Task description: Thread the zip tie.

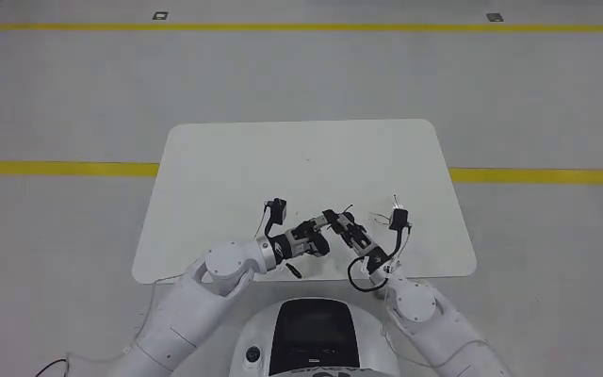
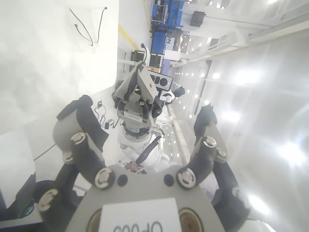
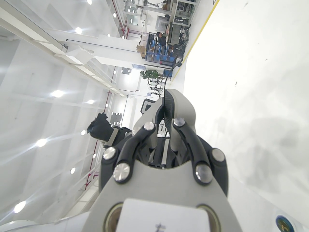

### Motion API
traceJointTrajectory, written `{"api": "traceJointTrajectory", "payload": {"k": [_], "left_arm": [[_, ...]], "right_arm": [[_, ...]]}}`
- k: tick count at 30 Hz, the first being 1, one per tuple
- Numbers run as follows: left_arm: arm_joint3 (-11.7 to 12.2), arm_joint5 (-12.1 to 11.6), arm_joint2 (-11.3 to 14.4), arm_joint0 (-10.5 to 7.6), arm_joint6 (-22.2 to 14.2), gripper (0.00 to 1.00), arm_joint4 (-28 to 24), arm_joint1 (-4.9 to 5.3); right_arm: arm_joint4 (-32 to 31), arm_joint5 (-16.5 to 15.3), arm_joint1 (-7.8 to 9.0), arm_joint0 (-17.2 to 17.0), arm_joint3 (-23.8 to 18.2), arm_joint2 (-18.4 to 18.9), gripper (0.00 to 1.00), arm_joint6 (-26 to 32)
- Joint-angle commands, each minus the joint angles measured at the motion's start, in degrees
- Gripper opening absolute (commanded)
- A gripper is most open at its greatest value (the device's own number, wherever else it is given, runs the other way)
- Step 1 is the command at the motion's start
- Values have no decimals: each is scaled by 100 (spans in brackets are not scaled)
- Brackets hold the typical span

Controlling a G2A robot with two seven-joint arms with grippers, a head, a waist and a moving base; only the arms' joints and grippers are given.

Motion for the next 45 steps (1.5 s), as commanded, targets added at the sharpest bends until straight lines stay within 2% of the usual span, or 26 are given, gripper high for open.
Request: {"api": "traceJointTrajectory", "payload": {"k": [1,6,16,17,18,20,22,23,24,27,42,45], "left_arm": [[-1,-3,0,-1,12,100,7,0],[-14,-21,37,15,87,100,11,-5],[25,-44,21,-3,-73,100,-129,27],[25,-46,22,-7,-79,94,-132,30],[26,-49,23,-9,-86,74,-135,32],[32,-54,28,-16,-90,60,-135,38],[43,-53,37,-21,-96,59,-140,42],[54,-44,41,-24,-97,52,-139,44],[54,-43,44,-28,-99,49,-150,46],[67,-49,55,-37,-97,50,-160,51],[140,-22,140,-83,-10,29,-138,70],[142,-19,154,-90,8,28,-132,74]], "right_arm": [[5,1,0,2,0,7,0,19],[6,28,-4,3,-8,13,0,19],[26,7,-13,-89,-65,183,0,258],[59,1,-13,-96,-73,202,0,301],[80,1,-13,-103,-78,224,0,333],[100,1,-16,-121,-92,258,0,381],[100,1,-21,-138,-96,280,0,418],[98,1,-23,-145,-93,286,0,433],[97,1,-26,-150,-89,291,0,445],[91,1,-39,-161,-78,300,0,473],[65,1,-98,-222,-66,386,0,563],[51,1,-110,-233,-52,402,0,581]]}}
